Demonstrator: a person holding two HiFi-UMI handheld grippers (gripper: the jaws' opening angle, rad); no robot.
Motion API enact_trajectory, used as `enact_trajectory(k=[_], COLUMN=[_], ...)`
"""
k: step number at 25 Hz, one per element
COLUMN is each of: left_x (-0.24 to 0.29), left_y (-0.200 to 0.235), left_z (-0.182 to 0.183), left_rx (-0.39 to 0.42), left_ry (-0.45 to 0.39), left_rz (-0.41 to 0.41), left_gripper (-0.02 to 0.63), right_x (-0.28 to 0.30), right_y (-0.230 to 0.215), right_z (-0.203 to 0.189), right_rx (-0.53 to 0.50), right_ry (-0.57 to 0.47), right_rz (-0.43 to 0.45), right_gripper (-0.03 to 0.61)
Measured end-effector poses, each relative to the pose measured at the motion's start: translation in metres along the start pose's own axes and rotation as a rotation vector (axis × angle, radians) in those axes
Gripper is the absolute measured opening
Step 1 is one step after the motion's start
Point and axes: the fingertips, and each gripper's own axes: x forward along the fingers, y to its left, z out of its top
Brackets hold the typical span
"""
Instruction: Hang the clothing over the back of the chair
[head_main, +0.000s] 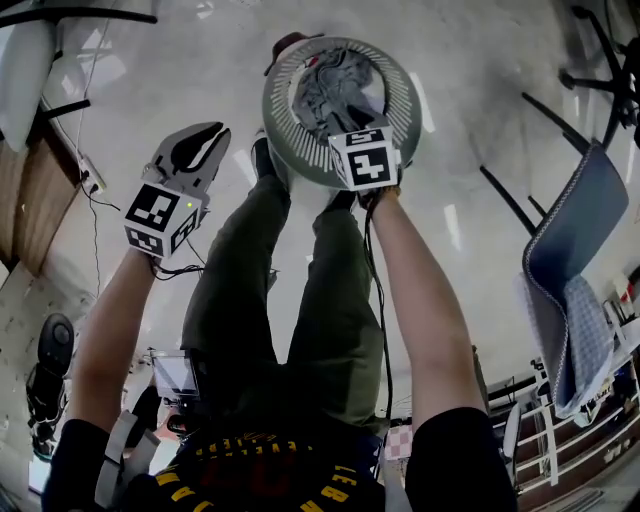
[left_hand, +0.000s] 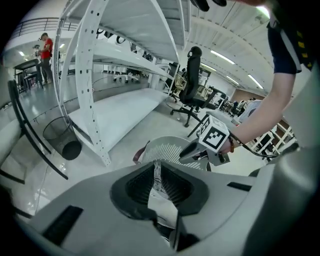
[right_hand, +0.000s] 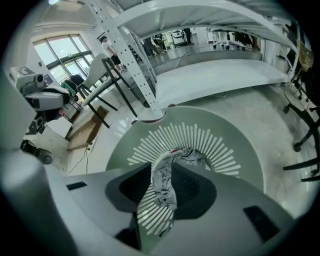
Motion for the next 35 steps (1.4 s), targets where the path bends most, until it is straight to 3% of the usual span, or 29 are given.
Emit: enact_trajectory(k=[8,14,18,23,28,29,31,35], left_x=[0.046,0.048,0.043,0.046,0.040,0.039,0.039,0.036], left_y=[0.021,0.035,0.042,0.052,0.050,0.048,0.043,0.029], left_z=[-0.044,-0.079,-0.093,-0.103,-0.110,-0.109,-0.104,-0.093], left_rx=[0.040,0.003,-0.010,-0.020,-0.017,-0.018,-0.016,-0.003], left_ry=[0.042,0.062,0.069,0.095,0.109,0.105,0.091,0.081], left_rz=[-0.024,0.010,0.026,0.036,0.035,0.031,0.020,-0.007], left_gripper=[0.023,0.023,0.023,0.023,0.022,0.022,0.021,0.021], right_x=[0.104,0.174,0.210,0.244,0.257,0.255,0.248,0.217], right_y=[-0.030,-0.041,-0.041,-0.060,-0.067,-0.067,-0.066,-0.057], right_z=[-0.026,-0.058,-0.074,-0.074,-0.078,-0.076,-0.066,-0.049], right_rx=[-0.084,-0.149,-0.136,-0.200,-0.095,-0.088,-0.077,-0.003], right_ry=[0.068,0.178,0.235,0.255,0.233,0.218,0.166,0.095], right_rz=[-0.013,-0.005,0.004,-0.057,-0.021,-0.009,0.004,0.030], right_gripper=[0.121,0.166,0.179,0.196,0.195,0.182,0.055,0.044])
